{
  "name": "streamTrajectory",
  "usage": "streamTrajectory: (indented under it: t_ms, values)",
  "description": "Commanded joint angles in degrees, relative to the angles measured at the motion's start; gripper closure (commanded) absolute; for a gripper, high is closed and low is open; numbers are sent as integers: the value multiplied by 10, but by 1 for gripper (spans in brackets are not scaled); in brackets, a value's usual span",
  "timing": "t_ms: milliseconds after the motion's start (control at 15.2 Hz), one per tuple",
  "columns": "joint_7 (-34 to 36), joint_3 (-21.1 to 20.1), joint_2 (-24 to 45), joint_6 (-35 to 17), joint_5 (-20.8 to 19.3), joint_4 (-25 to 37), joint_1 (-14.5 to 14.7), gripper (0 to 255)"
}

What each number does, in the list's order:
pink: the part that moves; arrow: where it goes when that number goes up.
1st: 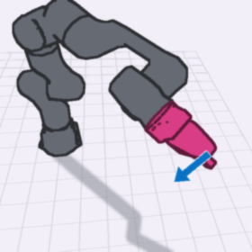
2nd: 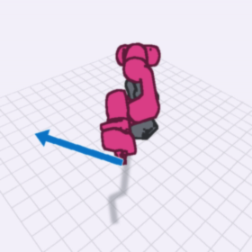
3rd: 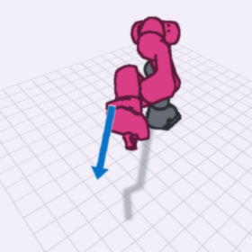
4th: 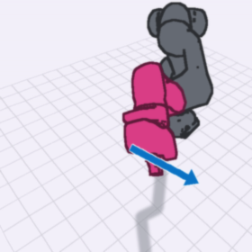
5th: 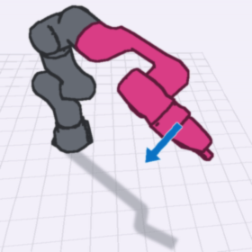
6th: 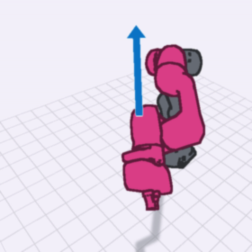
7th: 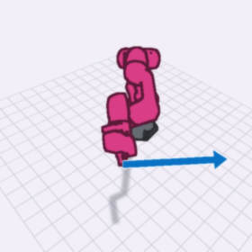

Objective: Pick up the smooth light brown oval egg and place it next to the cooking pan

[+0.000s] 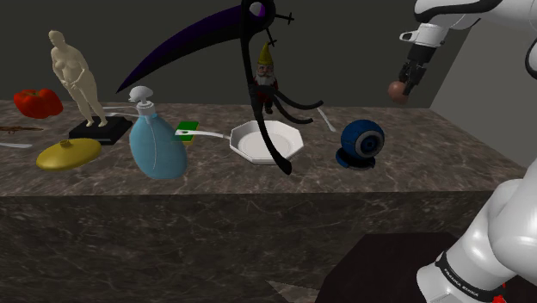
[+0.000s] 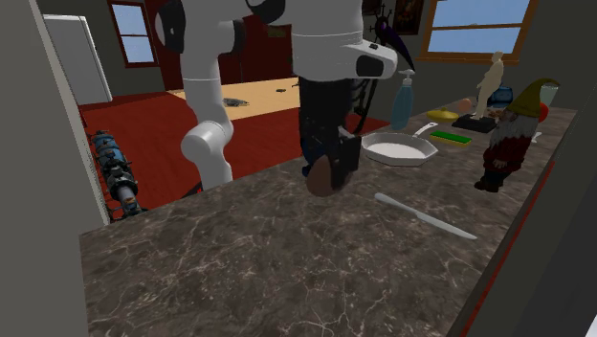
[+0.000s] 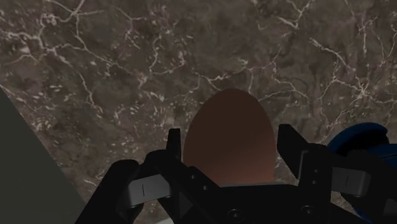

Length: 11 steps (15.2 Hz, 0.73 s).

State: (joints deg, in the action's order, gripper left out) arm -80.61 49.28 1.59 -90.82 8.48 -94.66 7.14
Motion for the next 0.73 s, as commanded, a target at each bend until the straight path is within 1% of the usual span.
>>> streamTrajectory:
  t_ms: [0,330,660]
  values:
    - [39,-17,-33,-11,-22,-28,21,255]
    - [135,-73,-101,-32,-60,-87,55,255]
    - [219,-128,-140,-48,-73,-128,80,255]
